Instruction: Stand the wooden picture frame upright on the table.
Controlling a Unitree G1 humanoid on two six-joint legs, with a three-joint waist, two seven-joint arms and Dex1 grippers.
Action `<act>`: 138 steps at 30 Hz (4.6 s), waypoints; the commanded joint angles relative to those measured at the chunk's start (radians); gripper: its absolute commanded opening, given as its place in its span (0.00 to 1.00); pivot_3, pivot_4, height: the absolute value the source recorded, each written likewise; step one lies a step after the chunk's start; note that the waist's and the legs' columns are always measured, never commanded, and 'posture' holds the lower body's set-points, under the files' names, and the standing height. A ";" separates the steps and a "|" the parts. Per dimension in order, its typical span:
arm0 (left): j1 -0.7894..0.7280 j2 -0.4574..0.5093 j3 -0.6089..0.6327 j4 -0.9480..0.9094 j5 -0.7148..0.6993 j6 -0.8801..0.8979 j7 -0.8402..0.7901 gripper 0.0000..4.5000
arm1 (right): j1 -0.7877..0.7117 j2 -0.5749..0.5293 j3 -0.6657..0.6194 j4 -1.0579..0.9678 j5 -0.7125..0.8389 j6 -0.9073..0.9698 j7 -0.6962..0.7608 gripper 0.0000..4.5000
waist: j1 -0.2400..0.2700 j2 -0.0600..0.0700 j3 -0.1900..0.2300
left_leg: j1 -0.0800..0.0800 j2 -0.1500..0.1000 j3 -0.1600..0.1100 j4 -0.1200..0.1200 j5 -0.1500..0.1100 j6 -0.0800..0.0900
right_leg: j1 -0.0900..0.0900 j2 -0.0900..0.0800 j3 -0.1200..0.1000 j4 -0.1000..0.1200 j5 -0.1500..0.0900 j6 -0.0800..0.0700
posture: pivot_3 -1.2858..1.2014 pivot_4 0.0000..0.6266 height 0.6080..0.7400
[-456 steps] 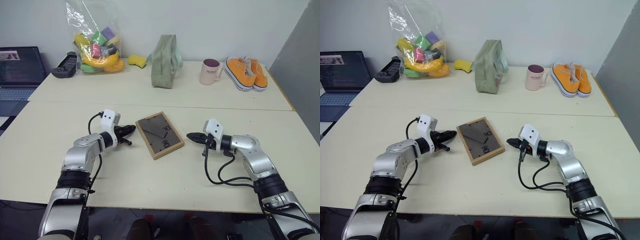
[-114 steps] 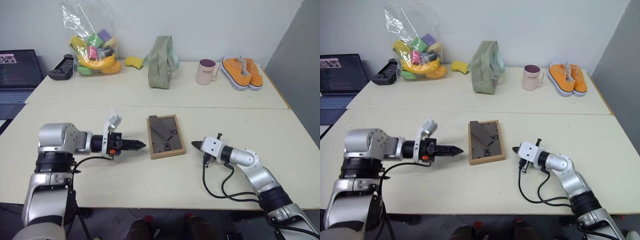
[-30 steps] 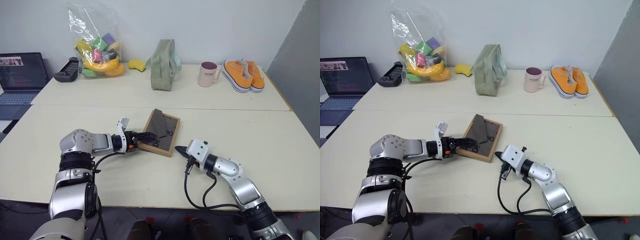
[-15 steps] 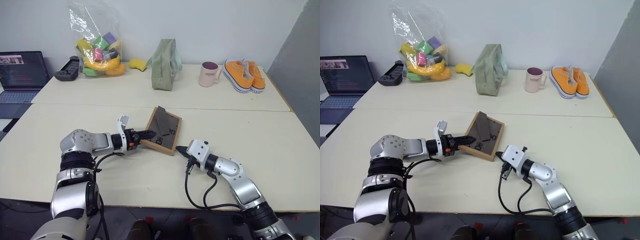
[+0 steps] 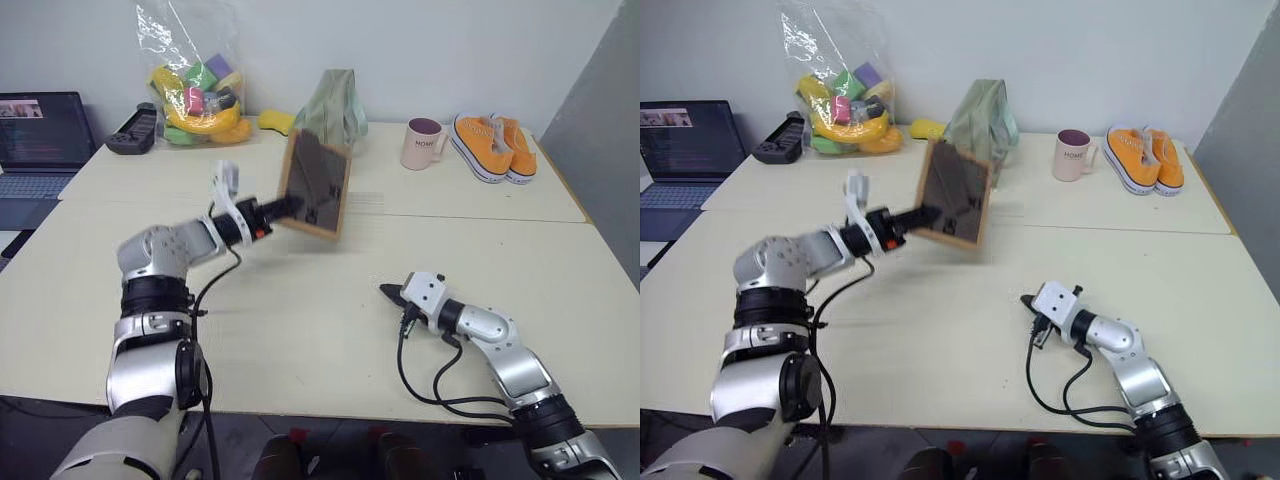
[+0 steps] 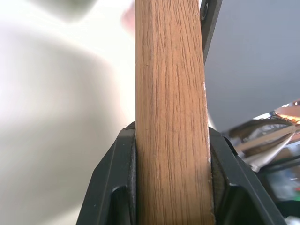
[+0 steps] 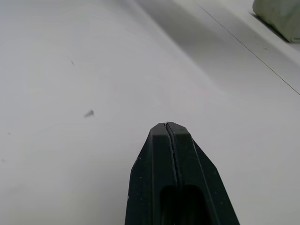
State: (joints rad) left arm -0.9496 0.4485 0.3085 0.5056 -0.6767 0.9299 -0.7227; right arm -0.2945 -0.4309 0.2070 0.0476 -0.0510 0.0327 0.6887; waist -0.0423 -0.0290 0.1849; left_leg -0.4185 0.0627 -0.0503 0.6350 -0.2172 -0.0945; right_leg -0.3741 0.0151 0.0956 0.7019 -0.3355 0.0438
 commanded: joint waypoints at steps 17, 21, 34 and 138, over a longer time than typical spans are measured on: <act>0.182 0.220 -0.306 -0.373 0.298 -0.511 -0.369 0.29 | -0.229 -0.040 -0.326 -0.218 0.633 0.373 0.137 0.00 | 0.002 0.004 0.003 | 0.000 0.001 0.000 -0.006 -0.001 0.002 | 0.000 0.000 0.000 -0.004 0.000 0.000 | 0.52 0.24 1.00; 0.167 0.217 -0.300 -0.385 0.291 -0.489 -0.363 0.29 | -0.228 0.008 -0.281 -0.191 0.603 0.362 0.126 0.00 | 0.006 0.004 0.003 | 0.000 0.001 0.000 -0.006 -0.001 0.003 | 0.000 0.000 -0.001 -0.004 0.000 0.000 | 0.52 0.24 1.00; 0.197 0.207 -0.288 -0.475 0.251 -0.414 -0.340 0.29 | -0.303 0.089 -0.212 -0.048 0.493 0.255 0.116 0.51 | 0.009 0.004 0.004 | -0.004 0.001 0.000 -0.005 -0.001 0.003 | -0.004 0.000 0.000 -0.004 0.000 0.000 | 0.52 0.24 1.00; 0.086 -0.053 0.177 -0.345 -0.226 0.674 0.116 0.29 | -0.227 -0.314 0.000 0.342 -0.519 -0.908 -0.392 0.51 | -0.013 0.004 0.004 | -0.005 0.000 -0.001 0.010 0.000 0.003 | -0.006 0.001 0.000 0.012 0.000 0.000 | 0.52 0.24 1.00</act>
State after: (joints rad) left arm -0.8649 0.4148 0.4389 0.2254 -0.8149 1.5366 -0.6460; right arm -0.4931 -0.7609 0.2091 0.3485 -0.5216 -0.8384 0.3852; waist -0.0553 -0.0250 0.1887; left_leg -0.4240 0.0630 -0.0513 0.6448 -0.2159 -0.0949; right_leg -0.3800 0.0160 0.0961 0.7136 -0.3353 0.0437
